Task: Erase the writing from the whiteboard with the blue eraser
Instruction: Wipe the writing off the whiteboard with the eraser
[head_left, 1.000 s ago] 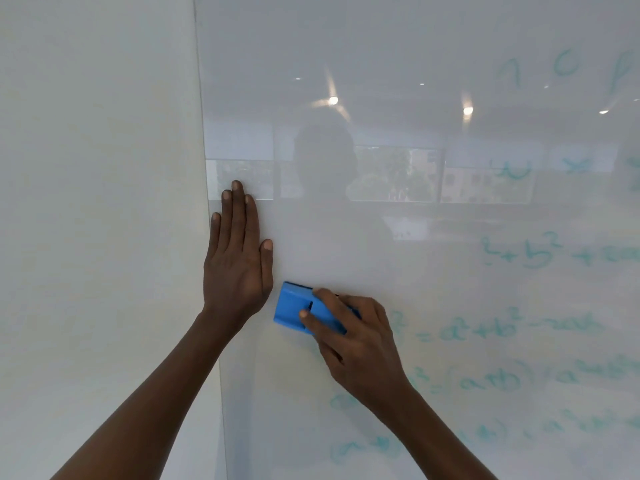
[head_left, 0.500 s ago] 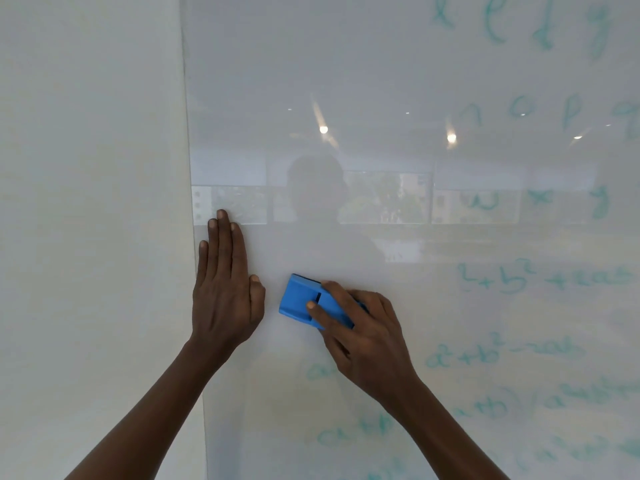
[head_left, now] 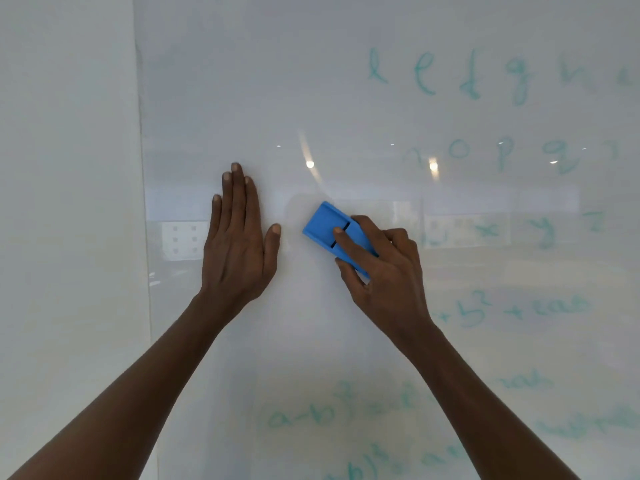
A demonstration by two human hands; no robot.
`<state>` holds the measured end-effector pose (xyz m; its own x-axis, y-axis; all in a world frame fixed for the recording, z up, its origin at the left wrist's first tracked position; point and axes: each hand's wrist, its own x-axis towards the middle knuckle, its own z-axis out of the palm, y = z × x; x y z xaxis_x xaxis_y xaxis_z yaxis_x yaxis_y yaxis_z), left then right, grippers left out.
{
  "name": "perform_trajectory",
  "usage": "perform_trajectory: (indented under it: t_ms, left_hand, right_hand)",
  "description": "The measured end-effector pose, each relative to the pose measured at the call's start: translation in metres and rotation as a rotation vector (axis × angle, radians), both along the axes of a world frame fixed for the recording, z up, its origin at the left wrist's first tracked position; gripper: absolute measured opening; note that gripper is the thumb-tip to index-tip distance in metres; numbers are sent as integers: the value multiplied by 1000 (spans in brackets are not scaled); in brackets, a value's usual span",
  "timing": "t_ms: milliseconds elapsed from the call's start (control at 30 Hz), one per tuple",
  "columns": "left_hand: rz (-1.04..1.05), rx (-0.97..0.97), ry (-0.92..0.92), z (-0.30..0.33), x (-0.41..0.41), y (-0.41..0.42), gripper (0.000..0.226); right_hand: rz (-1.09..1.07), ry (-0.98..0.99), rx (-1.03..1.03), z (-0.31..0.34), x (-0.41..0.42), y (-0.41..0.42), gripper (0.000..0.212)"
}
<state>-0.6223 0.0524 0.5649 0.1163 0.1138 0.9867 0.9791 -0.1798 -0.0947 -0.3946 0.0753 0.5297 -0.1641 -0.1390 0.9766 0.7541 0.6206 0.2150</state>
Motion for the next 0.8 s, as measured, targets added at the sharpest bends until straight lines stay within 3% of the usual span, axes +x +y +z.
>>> perform_trajectory:
  t_ms: [300, 800]
  left_hand:
    - [-11, 59, -17, 71, 50, 13, 71]
    - [90, 19, -20, 73, 45, 24, 74]
  right_hand:
    - [25, 65, 5, 47, 20, 12, 44]
    - [23, 26, 26, 54, 21, 17, 39]
